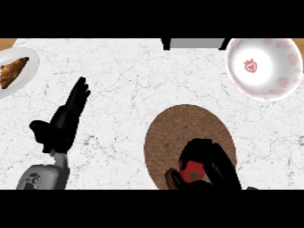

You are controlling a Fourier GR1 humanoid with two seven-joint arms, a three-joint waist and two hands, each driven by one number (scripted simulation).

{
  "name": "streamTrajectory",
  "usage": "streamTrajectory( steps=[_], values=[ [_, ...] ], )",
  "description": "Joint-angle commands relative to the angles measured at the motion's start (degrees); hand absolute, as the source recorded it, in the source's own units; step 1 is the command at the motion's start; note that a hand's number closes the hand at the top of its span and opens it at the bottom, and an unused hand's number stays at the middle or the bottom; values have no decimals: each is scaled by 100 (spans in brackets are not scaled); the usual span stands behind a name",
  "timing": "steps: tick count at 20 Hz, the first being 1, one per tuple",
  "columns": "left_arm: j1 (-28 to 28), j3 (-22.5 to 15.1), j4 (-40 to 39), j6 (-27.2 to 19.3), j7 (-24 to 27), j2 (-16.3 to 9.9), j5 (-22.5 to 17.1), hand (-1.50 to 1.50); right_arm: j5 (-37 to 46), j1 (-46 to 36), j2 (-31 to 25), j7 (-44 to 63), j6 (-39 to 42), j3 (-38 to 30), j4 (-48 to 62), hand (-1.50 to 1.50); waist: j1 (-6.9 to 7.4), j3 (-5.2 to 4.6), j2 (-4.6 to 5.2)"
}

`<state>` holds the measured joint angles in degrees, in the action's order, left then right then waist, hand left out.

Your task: Pick the tomato from the placemat and place it in the bowl

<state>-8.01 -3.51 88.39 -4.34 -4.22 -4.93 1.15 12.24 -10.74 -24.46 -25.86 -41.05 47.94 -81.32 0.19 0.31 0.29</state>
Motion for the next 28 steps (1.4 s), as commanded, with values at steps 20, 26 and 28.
streamTrajectory(
  steps=[20,26,28],
  values=[
    [42,-6,14,14,-51,97,154,0,647,847,-1421,1893,290,-2434,-3762,150,-26,-35,-30],
    [-53,56,-287,102,141,150,112,0,935,61,-1145,2919,1021,-2913,-3453,150,-6,-35,-26],
    [300,-31,399,99,-137,77,95,0,1039,14,-1507,2858,864,-3368,-2929,150,51,-34,-35]
  ],
)
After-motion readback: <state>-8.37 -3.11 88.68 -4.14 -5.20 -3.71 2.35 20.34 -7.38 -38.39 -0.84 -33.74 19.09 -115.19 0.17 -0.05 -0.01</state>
